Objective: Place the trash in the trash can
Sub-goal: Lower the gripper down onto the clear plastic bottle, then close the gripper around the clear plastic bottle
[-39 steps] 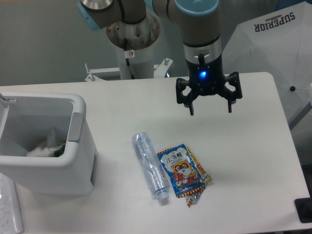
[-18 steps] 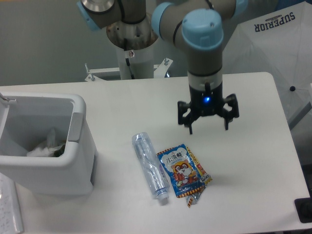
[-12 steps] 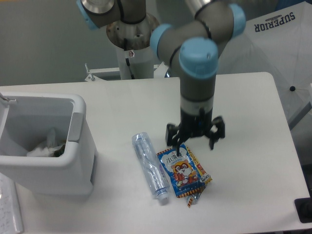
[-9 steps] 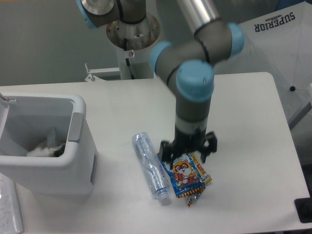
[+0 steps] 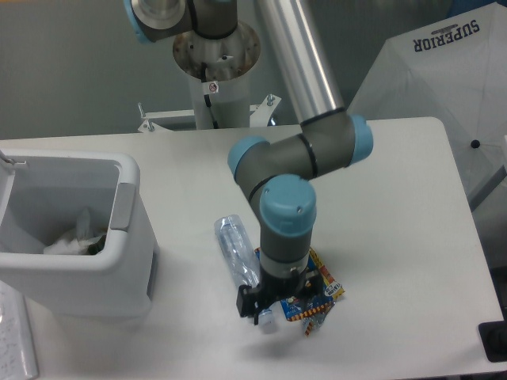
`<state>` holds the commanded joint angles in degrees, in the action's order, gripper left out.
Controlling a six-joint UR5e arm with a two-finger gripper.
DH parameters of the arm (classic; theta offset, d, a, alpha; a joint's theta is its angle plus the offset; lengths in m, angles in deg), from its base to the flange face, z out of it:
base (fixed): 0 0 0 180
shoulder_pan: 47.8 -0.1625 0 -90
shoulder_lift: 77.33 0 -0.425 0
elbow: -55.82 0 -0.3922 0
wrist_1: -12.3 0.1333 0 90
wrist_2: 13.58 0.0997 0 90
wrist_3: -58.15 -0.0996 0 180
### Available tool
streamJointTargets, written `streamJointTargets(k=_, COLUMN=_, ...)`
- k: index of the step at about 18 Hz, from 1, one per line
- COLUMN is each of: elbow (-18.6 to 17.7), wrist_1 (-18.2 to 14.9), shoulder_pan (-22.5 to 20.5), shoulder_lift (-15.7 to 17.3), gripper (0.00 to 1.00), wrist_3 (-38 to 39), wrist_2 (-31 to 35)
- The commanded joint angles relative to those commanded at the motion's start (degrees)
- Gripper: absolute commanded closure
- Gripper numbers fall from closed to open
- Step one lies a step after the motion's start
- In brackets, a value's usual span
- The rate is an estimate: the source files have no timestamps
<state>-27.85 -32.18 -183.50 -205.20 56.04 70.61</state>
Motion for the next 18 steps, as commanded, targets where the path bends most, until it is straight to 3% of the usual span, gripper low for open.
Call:
streamJointTargets(k=9, elbow=-0.09, wrist_1=0.00, shoulder_pan=0.53, shoulder_lift=-1.94, gripper=0.00, wrist_3=0.26, wrist_2=0.18)
streamJointTargets(k=12, elbow=-0.18, wrist_1=0.00, shoulder_pan=0.53, shoulder_lift=-2.03, gripper=0.14, wrist_3=0.26, wrist_2=0.18)
streamJointTargets(k=15, elbow=-0.44, wrist_1=-0.09, shoulder_pan=0.53, shoulder_lift=-2.03, gripper=0.37, wrist_3=0.26, wrist_2=0.18)
streamJointTargets(k=18, elbow=-0.44, wrist_1=-0.09, shoulder_pan=0.53, shoulder_lift=-2.03, gripper=0.48, wrist_3=0.26, wrist_2=0.18)
